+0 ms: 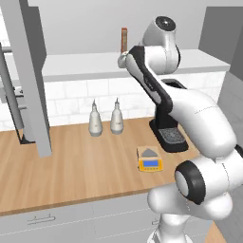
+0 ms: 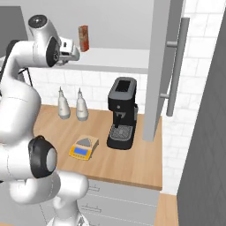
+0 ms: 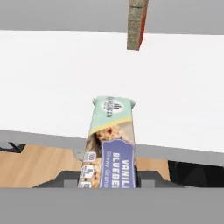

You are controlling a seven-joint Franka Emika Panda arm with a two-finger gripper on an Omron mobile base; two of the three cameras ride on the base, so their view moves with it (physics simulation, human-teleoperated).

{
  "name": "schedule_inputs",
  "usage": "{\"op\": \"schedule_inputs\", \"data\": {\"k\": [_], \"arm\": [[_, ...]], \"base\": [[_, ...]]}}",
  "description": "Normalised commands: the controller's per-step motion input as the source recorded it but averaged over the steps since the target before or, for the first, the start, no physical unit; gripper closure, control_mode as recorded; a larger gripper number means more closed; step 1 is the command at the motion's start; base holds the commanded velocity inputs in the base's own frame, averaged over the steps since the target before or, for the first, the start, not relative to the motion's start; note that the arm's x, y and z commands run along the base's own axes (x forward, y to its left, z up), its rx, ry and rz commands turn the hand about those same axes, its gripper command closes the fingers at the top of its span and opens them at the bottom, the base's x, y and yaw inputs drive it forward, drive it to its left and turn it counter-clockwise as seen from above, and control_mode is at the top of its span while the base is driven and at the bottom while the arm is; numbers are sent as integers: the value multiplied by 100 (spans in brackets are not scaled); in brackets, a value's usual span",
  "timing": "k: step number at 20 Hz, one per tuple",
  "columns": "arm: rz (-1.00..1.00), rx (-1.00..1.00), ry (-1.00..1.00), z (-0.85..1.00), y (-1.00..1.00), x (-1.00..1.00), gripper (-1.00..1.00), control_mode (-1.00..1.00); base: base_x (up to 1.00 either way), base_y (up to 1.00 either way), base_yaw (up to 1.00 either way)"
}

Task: Pick the bar and place it on the digital scale for weighing, and close the cabinet.

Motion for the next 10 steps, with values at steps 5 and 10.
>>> {"op": "schedule_inputs", "data": {"k": [5,10], "arm": [[3,3,-8,0,-23,-100,100,-100],[12,0,-2,-24,-42,-100,100,-100]], "base": [[0,0,0],[0,0,0]]}}
